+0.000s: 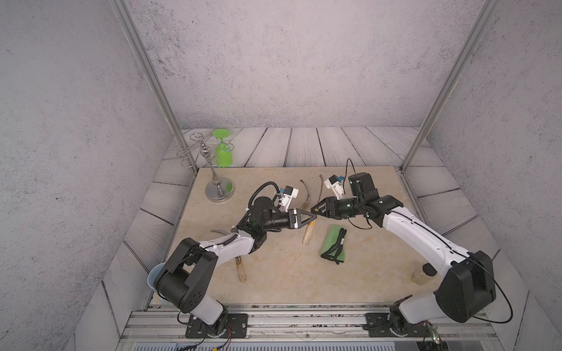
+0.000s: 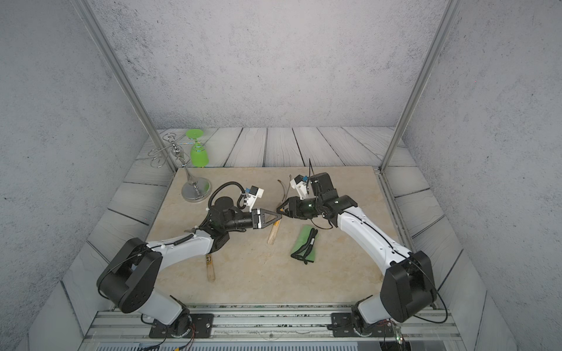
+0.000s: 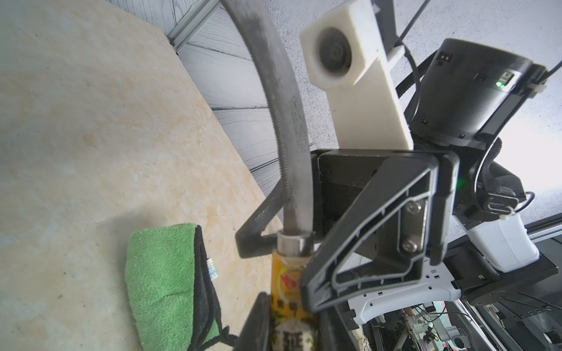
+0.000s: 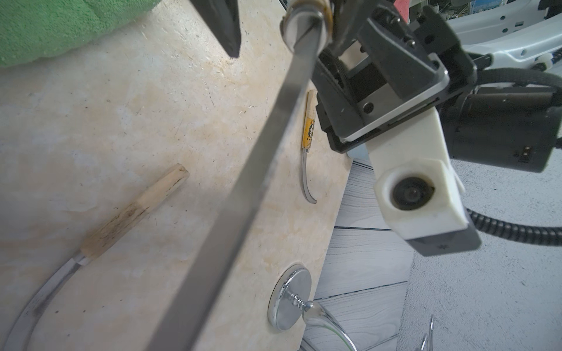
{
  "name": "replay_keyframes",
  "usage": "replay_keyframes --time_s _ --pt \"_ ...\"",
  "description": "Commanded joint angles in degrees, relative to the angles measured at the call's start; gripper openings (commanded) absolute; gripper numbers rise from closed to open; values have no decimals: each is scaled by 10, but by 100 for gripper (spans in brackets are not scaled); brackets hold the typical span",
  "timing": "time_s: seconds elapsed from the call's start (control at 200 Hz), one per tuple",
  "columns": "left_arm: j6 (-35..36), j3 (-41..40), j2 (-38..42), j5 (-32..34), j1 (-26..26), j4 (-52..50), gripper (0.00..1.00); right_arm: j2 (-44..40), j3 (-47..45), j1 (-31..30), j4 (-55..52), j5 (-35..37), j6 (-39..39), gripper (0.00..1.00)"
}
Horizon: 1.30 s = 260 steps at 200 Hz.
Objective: Wipe small sickles with rags
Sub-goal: Adjust the small sickle.
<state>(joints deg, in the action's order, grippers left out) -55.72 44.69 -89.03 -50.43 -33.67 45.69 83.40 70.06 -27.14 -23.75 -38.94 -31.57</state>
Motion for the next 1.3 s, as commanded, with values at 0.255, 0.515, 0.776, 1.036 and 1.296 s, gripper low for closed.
replay_keyframes --time_s 0.255,0.515,0.776,1.036,1.296 --pt "8 22 -5 -1 -4 15 0 10 14 -13 5 2 -4 17" --pt "38 19 12 -4 -4 -29 30 -16 9 -13 15 43 -38 13" --pt "75 -3 48 16 -8 -75 41 -32 -3 -14 58 96 -108 12" --pt "65 -4 28 27 -25 -51 43 -30 -12 -15 110 122 -169 11" --pt "62 13 7 32 -41 -47 45 -24 -4 -21 114 138 -187 12"
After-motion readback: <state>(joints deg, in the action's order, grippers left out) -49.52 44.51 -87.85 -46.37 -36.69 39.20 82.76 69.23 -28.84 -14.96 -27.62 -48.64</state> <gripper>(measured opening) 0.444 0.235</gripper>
